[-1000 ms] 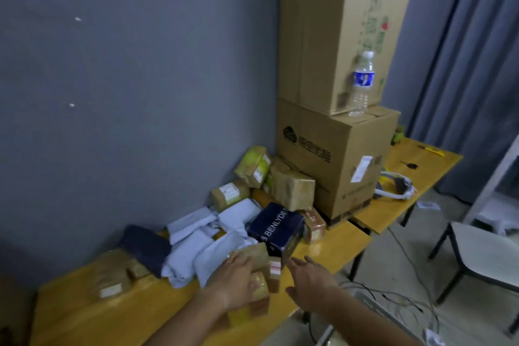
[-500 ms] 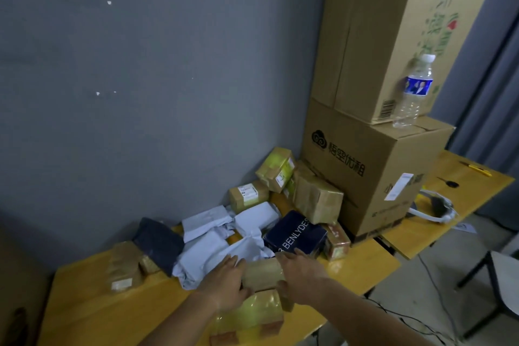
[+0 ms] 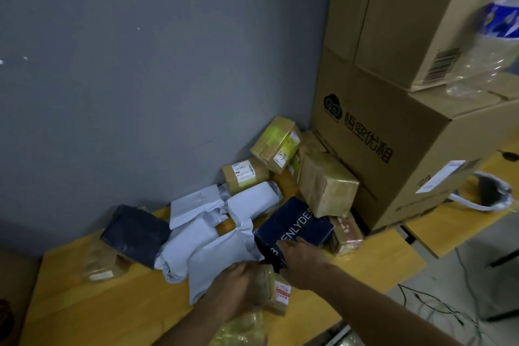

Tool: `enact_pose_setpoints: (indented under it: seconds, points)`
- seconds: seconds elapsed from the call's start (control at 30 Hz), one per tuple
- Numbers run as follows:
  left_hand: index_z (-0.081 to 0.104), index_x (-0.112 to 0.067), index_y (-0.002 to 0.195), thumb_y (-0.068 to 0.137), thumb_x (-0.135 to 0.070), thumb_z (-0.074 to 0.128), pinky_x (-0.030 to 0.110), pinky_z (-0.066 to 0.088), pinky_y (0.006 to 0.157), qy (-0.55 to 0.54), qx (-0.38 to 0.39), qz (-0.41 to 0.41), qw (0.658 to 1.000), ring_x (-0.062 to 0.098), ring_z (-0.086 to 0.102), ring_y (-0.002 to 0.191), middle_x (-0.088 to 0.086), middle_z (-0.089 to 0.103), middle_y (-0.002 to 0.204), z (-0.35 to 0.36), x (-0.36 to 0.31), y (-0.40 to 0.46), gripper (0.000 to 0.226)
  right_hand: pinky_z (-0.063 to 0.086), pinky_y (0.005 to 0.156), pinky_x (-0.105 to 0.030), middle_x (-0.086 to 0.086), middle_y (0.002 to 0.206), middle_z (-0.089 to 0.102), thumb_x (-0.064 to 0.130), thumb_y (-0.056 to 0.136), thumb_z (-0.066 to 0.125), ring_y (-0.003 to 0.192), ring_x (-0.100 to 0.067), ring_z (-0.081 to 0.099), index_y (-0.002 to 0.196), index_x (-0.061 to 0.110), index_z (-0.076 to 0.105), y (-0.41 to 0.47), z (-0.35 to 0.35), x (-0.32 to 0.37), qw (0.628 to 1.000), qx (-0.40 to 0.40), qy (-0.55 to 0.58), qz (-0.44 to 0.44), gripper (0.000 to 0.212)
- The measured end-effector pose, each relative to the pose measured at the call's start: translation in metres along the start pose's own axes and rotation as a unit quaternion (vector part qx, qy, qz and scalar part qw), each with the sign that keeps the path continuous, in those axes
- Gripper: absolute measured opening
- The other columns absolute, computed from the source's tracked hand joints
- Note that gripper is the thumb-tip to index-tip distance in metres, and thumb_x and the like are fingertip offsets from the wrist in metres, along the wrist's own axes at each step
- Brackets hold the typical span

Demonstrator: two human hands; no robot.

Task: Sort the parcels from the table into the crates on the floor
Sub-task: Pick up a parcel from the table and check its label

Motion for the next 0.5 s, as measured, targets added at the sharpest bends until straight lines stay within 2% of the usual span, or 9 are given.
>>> enact_pose_setpoints:
  seconds: [0.03, 0.1, 0.13, 0.17, 0.23, 0.33, 0.37, 0.43, 0.5]
  points:
    - [0.064, -0.028, 0.127, 0.070, -0.049, 0.077, 0.023, 0.054, 0.090, -0.018, -0.005, -0.011, 1.000, 0.012, 0.068, 0.108, -0.005, 0.068, 0.121, 0.008, 0.007, 0.001, 0.062, 0.044, 0.104, -0.040, -0.004, 0.134, 0.056, 0.031, 0.097, 0.055, 0.128, -0.026, 0.048, 0.138, 0.020, 0.043, 0.005, 0.001, 0.000, 1.000, 0.005, 0.004, -0.004, 0.044]
    - [0.069, -0.022, 0.119, 0.083, -0.056, 0.059, 0.020, 0.056, 0.084, -0.025, -0.044, -0.019, 0.999, 0.009, 0.071, 0.098, -0.002, 0.062, 0.120, 0.023, 0.023, 0.009, 0.050, 0.046, 0.104, -0.041, -0.005, 0.132, 0.056, 0.029, 0.096, 0.055, 0.125, -0.026, 0.050, 0.136, 0.018, 0.044, 0.010, 0.003, 0.001, 1.000, 0.015, 0.008, -0.011, 0.043]
    - [0.070, -0.020, 0.117, 0.088, -0.056, 0.047, 0.018, 0.055, 0.083, -0.023, -0.062, -0.015, 0.998, 0.008, 0.070, 0.096, 0.000, 0.060, 0.121, 0.024, 0.026, 0.012, 0.052, 0.046, 0.103, -0.041, -0.006, 0.130, 0.057, 0.029, 0.096, 0.056, 0.123, -0.025, 0.051, 0.135, 0.018, 0.044, 0.013, 0.004, 0.002, 1.000, 0.020, 0.010, -0.013, 0.042]
    - [0.065, -0.022, 0.122, 0.086, -0.057, 0.044, 0.020, 0.055, 0.085, -0.029, -0.063, -0.012, 0.998, 0.009, 0.069, 0.100, -0.002, 0.060, 0.123, 0.021, 0.026, 0.013, 0.055, 0.047, 0.102, -0.041, -0.006, 0.129, 0.057, 0.029, 0.096, 0.056, 0.122, -0.025, 0.052, 0.134, 0.019, 0.045, 0.014, 0.004, 0.002, 0.999, 0.025, 0.015, -0.013, 0.041]
    - [0.052, -0.033, 0.131, 0.077, -0.058, 0.053, 0.026, 0.054, 0.092, -0.031, -0.066, 0.010, 0.997, 0.008, 0.063, 0.110, -0.012, 0.063, 0.123, 0.004, 0.021, 0.014, 0.060, 0.050, 0.099, -0.040, -0.006, 0.127, 0.058, 0.031, 0.095, 0.057, 0.118, -0.024, 0.056, 0.132, 0.021, 0.045, 0.016, 0.001, 0.001, 0.999, 0.035, 0.033, -0.005, 0.040]
    - [0.047, -0.038, 0.140, 0.075, -0.063, 0.063, 0.025, 0.040, 0.109, -0.105, -0.040, 0.004, 0.994, 0.002, 0.045, 0.125, -0.027, 0.044, 0.132, -0.023, 0.030, 0.010, 0.072, 0.050, 0.100, -0.042, -0.006, 0.132, 0.058, 0.036, 0.097, 0.057, 0.120, -0.025, 0.058, 0.139, 0.021, 0.042, 0.020, -0.010, 0.001, 0.996, 0.047, 0.074, 0.007, 0.047]
    - [0.048, -0.039, 0.141, 0.073, -0.065, 0.066, 0.021, 0.039, 0.108, -0.140, -0.056, -0.007, 0.989, -0.001, 0.043, 0.125, -0.030, 0.042, 0.131, -0.037, 0.036, 0.007, 0.075, 0.048, 0.103, -0.042, -0.006, 0.135, 0.058, 0.038, 0.098, 0.056, 0.123, -0.025, 0.057, 0.143, 0.019, 0.041, 0.021, -0.016, 0.002, 0.995, 0.047, 0.084, 0.004, 0.051]
    - [0.056, -0.039, 0.136, 0.068, -0.062, 0.076, 0.017, 0.042, 0.102, -0.218, -0.100, -0.022, 0.971, -0.005, 0.051, 0.119, -0.029, 0.053, 0.129, -0.068, 0.050, 0.001, 0.074, 0.043, 0.106, -0.040, -0.008, 0.143, 0.054, 0.040, 0.101, 0.055, 0.130, -0.025, 0.053, 0.150, 0.014, 0.035, 0.021, -0.034, 0.008, 0.993, 0.045, 0.107, -0.005, 0.059]
    - [0.064, -0.037, 0.126, 0.066, -0.048, 0.086, 0.018, 0.049, 0.098, -0.325, -0.120, -0.047, 0.937, -0.006, 0.061, 0.111, -0.025, 0.066, 0.120, -0.093, 0.068, -0.006, 0.065, 0.042, 0.106, -0.038, -0.010, 0.146, 0.052, 0.047, 0.101, 0.054, 0.132, -0.026, 0.051, 0.155, 0.010, 0.028, 0.021, -0.054, 0.017, 0.989, 0.028, 0.142, -0.005, 0.070]
Point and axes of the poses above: each hand's wrist, its own y-axis towards the middle knuckle, its own z-axis out of the palm, x = y × z, the point moved 5 cm from there along y, towards the middle knuckle
